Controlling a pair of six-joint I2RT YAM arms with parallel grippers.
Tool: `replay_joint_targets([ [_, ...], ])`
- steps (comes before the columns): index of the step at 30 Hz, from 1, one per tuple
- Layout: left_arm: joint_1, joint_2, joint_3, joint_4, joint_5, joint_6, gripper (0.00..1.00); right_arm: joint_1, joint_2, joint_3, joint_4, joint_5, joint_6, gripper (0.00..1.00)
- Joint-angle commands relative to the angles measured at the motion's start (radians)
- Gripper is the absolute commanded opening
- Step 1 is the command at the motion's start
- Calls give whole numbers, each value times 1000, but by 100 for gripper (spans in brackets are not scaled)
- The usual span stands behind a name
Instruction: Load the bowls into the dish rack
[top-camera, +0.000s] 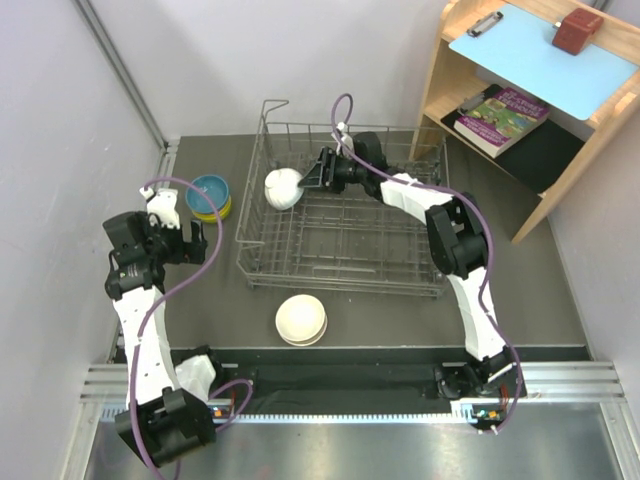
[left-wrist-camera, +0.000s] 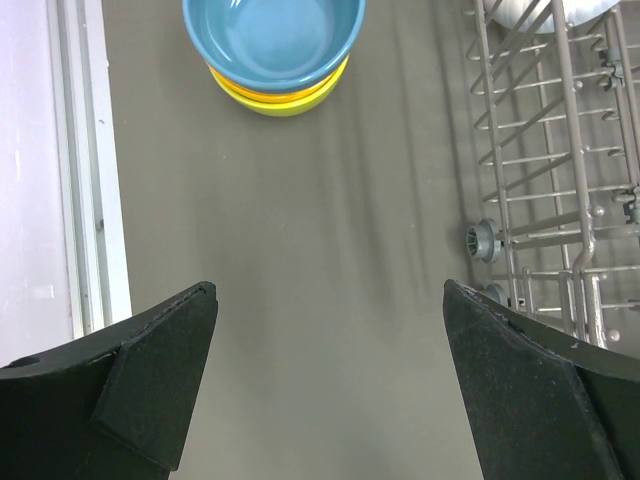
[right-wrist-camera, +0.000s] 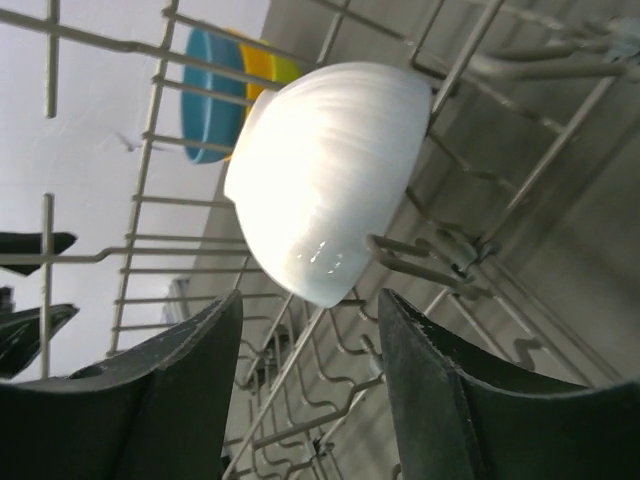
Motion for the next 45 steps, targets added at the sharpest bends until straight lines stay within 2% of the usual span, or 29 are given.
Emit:
replay_joint_targets([
  [1, 8, -24, -16, 15, 36, 2, 99, -16, -70, -36, 82, -131, 68, 58],
  [6, 8, -27, -18, 13, 48, 2, 99, -14, -84, -3, 150, -196, 125, 59],
  [14, 8, -33, -24, 19, 62, 0, 99, -11, -129, -19, 475, -316, 378, 59],
  [15, 6, -31, -24, 21, 64, 0, 99, -11, -130, -7, 466, -312, 369, 59],
  [18, 6, -30, -24, 23, 68, -1, 99, -11, -101, 98, 290, -267, 229, 56],
  [19, 8, -28, -24, 24, 71, -1, 99, -8, -84, 172, 174, -229, 135, 55],
  [21, 6, -28, -24, 24, 73, -1, 99, -8, -40, 229, 101, -197, 64, 48],
  [23, 8, -30, -24, 21, 76, -4, 99, -5, -9, 292, 22, -135, -13, 45],
  [25, 6, -31, -30, 21, 74, -4, 99, -4, 37, 344, -6, -106, -51, 45],
  [29, 8, -30, -36, 19, 68, -4, 99, 2, 104, 408, -34, -56, -109, 54],
  [35, 9, -28, -38, 27, 71, -12, 99, 18, 190, 448, -49, -3, -185, 63],
  [45, 9, -30, -59, 36, 65, -6, 99, 71, 241, 450, -80, -2, -250, 63],
])
